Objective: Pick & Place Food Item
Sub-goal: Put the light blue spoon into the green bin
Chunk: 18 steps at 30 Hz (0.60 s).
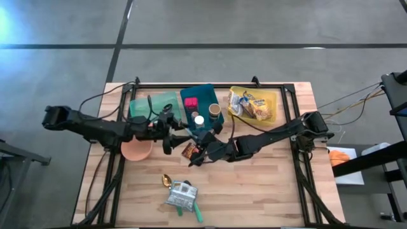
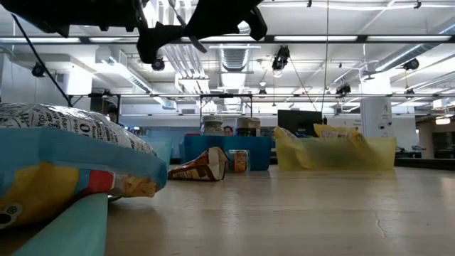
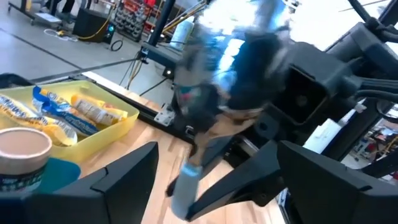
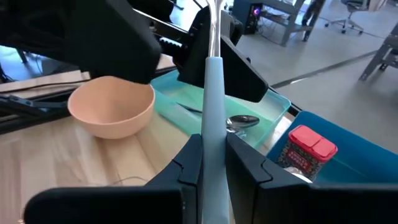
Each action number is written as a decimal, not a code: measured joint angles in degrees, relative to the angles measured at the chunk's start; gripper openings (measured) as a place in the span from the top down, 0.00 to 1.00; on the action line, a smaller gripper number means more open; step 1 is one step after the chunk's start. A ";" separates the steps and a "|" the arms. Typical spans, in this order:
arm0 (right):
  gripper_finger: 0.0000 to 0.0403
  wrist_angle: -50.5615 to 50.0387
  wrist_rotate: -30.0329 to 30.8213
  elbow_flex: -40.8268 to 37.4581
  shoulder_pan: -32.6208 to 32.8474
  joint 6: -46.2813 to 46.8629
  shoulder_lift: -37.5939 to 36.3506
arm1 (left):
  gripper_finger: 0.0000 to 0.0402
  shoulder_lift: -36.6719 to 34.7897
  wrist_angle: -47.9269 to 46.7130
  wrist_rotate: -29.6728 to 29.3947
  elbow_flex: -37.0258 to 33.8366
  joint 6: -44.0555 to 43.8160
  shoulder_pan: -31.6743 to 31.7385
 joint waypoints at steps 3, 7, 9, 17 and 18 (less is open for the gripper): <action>0.92 -0.07 0.02 -0.16 0.13 -0.44 0.00 | 0.25 0.50 0.44 0.35 0.00 1.43 0.00; 0.92 -0.14 -0.14 -0.26 0.27 -1.06 0.00 | 0.41 0.50 0.41 3.00 0.00 2.45 0.00; 0.92 -0.10 -0.22 -0.26 0.33 -1.42 0.00 | 0.50 0.50 0.41 3.99 0.00 2.54 0.02; 0.92 -0.10 -0.44 -0.04 0.75 -2.25 0.00 | 0.81 0.48 -0.94 4.35 0.00 2.58 0.02; 0.92 -0.10 -0.46 -0.04 0.86 -2.38 0.00 | 0.86 0.48 -1.22 4.44 0.02 2.60 0.02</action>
